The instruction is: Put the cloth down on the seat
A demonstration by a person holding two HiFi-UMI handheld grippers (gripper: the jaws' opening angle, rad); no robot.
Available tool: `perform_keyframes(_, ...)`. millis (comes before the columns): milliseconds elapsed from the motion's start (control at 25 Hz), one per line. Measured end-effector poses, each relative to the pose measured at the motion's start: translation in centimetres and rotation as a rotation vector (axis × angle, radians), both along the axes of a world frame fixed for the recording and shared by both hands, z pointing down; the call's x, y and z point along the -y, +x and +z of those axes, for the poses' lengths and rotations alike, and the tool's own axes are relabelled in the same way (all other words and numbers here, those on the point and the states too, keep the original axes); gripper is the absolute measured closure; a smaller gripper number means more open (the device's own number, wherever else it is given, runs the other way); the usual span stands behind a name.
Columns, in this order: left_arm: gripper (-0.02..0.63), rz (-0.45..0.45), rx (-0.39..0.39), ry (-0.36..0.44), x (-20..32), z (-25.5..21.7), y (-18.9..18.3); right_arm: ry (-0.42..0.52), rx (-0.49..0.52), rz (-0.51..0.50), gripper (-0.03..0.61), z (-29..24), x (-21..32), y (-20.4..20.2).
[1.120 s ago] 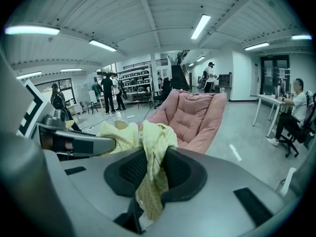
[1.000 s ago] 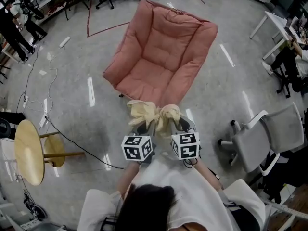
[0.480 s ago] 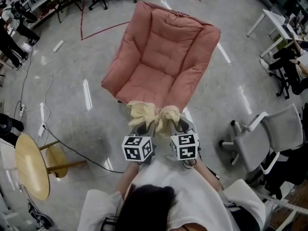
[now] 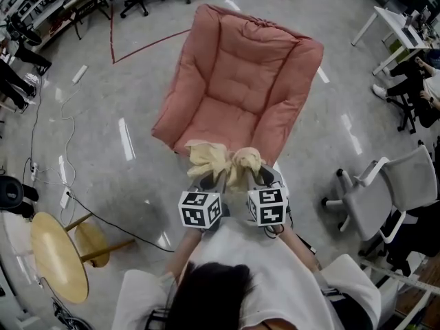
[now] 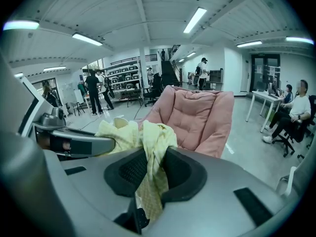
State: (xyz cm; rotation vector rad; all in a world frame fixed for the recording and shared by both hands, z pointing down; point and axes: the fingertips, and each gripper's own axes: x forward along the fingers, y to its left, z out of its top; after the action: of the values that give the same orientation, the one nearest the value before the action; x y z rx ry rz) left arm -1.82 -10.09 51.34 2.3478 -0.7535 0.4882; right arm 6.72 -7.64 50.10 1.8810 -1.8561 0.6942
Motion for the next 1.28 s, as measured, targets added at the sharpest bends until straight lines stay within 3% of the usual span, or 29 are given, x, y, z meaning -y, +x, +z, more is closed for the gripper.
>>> perform_keyframes(680,0.565,0.079,-0.008,0.002,7.7,0.1,-0.3,-0.009,0.0,0.078,0.482,0.1,6.8,-0.4)
perform_keyframes(1280,0.565,0.088,0.036,-0.014,13.5,1.9,4.1,-0.038,0.007,0.049,0.482,1.9,12.8,3.9)
